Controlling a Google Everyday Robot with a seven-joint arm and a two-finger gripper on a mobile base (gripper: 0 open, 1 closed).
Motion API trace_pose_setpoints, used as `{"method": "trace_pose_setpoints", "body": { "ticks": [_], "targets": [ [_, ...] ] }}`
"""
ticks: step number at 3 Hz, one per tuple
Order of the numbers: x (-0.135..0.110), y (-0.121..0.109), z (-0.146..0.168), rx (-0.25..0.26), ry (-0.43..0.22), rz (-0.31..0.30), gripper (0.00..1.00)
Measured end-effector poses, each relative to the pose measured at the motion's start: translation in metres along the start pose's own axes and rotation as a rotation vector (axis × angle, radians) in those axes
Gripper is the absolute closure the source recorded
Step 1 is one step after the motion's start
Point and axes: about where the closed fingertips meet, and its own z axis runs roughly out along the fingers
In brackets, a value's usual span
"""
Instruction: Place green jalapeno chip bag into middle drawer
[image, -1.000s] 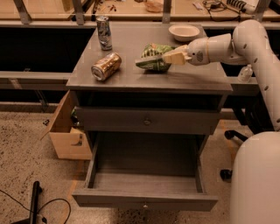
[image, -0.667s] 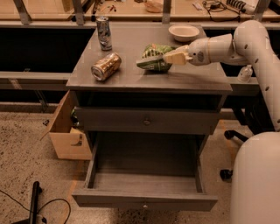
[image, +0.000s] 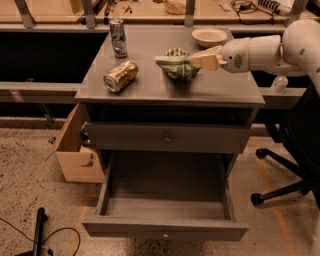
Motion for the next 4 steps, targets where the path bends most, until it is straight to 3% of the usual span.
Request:
{"method": "trace_pose_setpoints", "body": {
  "ticks": [1,2,3,4],
  "targets": [
    [-0.041,0.075,-0.052,0.022,-0.142,0.045,1.00],
    [-0.012,0.126,-0.055,-0.035,-0.145,0.134,1.00],
    [0.059,0.180,-0.030,-0.137,-0.057,0.269,1.00],
    [0.135,0.214,-0.002,-0.200,0.045,0.392,1.00]
  ]
}}
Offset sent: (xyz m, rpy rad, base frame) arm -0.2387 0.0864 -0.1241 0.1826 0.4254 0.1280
